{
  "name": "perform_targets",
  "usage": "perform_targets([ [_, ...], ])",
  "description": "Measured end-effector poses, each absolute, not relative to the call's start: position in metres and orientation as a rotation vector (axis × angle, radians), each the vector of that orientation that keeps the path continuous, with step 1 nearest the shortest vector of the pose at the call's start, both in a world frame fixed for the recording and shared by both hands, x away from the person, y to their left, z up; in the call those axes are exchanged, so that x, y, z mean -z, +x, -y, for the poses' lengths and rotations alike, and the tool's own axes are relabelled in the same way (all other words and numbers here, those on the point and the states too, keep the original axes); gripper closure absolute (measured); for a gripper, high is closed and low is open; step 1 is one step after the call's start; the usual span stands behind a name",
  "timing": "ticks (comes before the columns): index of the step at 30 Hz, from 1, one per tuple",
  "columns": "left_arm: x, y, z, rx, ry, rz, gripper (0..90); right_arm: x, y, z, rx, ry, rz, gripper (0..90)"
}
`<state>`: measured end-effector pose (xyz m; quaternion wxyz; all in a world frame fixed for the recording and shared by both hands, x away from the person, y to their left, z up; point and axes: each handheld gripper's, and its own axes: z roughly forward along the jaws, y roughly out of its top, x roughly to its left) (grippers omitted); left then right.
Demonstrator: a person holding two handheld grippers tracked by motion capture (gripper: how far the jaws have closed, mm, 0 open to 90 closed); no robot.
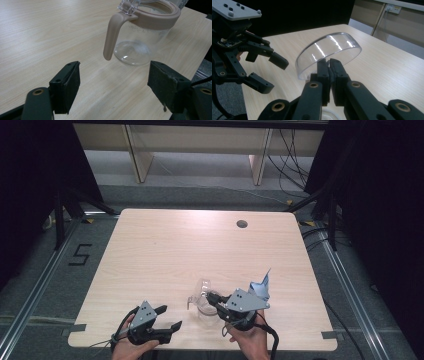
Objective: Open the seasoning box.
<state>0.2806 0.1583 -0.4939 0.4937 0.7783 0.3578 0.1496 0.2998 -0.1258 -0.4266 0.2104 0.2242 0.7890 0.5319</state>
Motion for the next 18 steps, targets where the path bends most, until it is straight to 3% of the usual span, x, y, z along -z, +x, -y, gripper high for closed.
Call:
perform_targets([
  [18, 0.495, 0.279, -0.162, -0.365, 1.879, -0.872, 25.5, 0.426, 0.303, 0.106, -1.488, 0.592, -2.205, 86.8],
])
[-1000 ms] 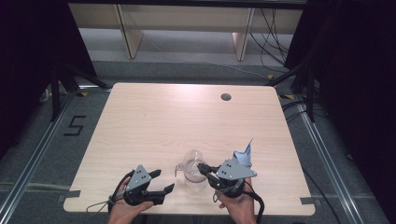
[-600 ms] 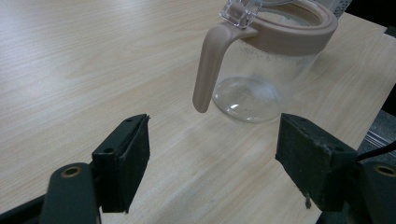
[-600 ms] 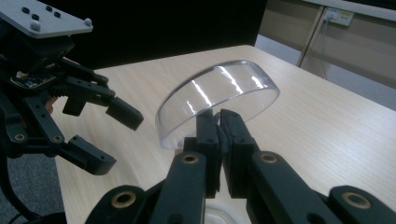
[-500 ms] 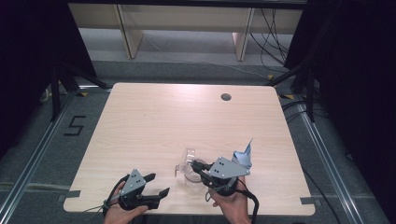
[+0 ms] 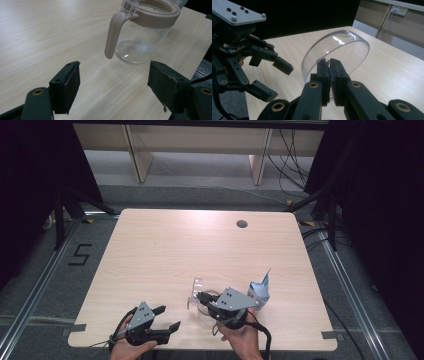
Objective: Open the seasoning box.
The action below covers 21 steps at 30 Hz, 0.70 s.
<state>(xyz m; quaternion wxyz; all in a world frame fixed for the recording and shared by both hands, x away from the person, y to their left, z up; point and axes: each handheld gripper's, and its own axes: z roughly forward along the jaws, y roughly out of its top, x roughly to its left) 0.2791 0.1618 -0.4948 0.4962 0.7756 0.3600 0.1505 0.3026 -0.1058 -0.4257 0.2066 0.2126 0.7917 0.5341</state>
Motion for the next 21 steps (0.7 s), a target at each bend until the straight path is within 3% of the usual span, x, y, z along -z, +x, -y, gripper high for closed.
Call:
perform_targets([
  [12, 0.496, 0.279, -0.161, -0.36, 1.887, -0.86, 25.5, 0.426, 0.302, 0.095, -1.494, 0.565, -2.225, 85.8],
  [21, 0.497, 0.278, -0.16, -0.354, 1.883, -0.866, 25.5, 0.426, 0.295, 0.11, -1.506, 0.577, -2.202, 80.9],
])
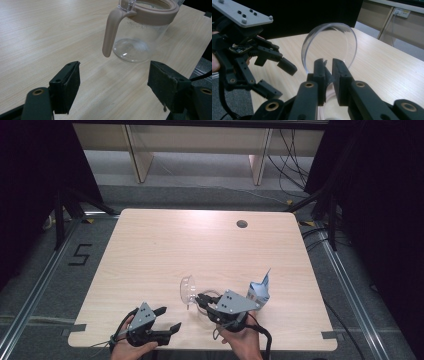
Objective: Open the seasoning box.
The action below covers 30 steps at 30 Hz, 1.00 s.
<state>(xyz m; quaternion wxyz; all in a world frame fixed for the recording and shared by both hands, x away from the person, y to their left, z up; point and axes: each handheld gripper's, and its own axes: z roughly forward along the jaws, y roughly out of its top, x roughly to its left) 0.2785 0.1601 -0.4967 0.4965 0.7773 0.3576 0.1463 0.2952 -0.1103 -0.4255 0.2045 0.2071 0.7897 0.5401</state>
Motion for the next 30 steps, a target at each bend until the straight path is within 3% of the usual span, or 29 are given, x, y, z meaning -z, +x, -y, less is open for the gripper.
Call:
perform_targets([
  [8, 0.497, 0.279, -0.16, -0.362, 1.891, -0.862, 25.5, 0.429, 0.28, 0.147, -1.536, 0.593, -2.203, 73.8],
  [23, 0.498, 0.279, -0.159, -0.354, 1.881, -0.87, 25.5, 0.457, 0.256, 0.233, -1.508, 0.729, -2.178, 70.9],
  [30, 0.499, 0.279, -0.158, -0.346, 1.876, -0.882, 25.6, 0.462, 0.256, 0.25, -1.469, 0.719, -2.173, 70.4],
])
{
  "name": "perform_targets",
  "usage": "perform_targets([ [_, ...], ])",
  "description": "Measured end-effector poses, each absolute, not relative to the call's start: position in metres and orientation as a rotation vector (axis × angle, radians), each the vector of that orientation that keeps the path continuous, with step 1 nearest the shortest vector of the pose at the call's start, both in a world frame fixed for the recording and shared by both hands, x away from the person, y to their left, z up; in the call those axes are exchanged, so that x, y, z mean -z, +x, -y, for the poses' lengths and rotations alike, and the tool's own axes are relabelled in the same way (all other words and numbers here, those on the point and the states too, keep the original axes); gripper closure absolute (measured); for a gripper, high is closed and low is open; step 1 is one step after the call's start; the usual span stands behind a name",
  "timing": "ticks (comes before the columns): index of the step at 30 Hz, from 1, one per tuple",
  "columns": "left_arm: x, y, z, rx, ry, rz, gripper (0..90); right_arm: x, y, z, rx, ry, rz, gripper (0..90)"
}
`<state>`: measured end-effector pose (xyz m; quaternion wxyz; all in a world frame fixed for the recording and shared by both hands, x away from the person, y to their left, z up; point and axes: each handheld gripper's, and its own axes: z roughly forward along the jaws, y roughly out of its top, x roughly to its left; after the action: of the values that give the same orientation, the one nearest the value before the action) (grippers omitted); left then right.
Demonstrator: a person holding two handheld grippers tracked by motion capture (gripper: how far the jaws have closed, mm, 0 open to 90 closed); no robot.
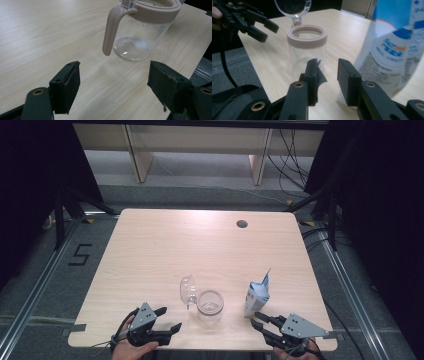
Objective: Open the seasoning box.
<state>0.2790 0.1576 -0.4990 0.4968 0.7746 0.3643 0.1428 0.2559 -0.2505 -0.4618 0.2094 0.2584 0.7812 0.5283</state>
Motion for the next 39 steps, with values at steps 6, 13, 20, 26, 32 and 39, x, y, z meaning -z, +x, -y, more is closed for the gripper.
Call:
perform_targets([
  [6, 0.499, 0.279, -0.158, -0.347, 1.88, -0.886, 25.6, 0.467, 0.258, 0.262, -1.472, 0.738, -2.178, 65.7],
  [13, 0.499, 0.279, -0.159, -0.35, 1.892, -0.89, 25.8, 0.468, 0.264, 0.285, -1.442, 0.784, -2.142, 49.7],
  [20, 0.5, 0.28, -0.158, -0.346, 1.894, -0.891, 25.9, 0.477, 0.278, 0.298, -1.462, 0.82, -2.169, 30.9],
  [26, 0.502, 0.281, -0.158, -0.341, 1.894, -0.898, 26.1, 0.482, 0.293, 0.303, -1.491, 0.775, -2.188, 19.9],
  [32, 0.502, 0.281, -0.159, -0.345, 1.91, -0.899, 26.3, 0.488, 0.309, 0.305, -1.496, 0.7, -2.205, 19.5],
  [39, 0.502, 0.281, -0.159, -0.352, 1.921, -0.896, 26.3, 0.493, 0.324, 0.296, -1.501, 0.7, -2.21, 16.3],
])
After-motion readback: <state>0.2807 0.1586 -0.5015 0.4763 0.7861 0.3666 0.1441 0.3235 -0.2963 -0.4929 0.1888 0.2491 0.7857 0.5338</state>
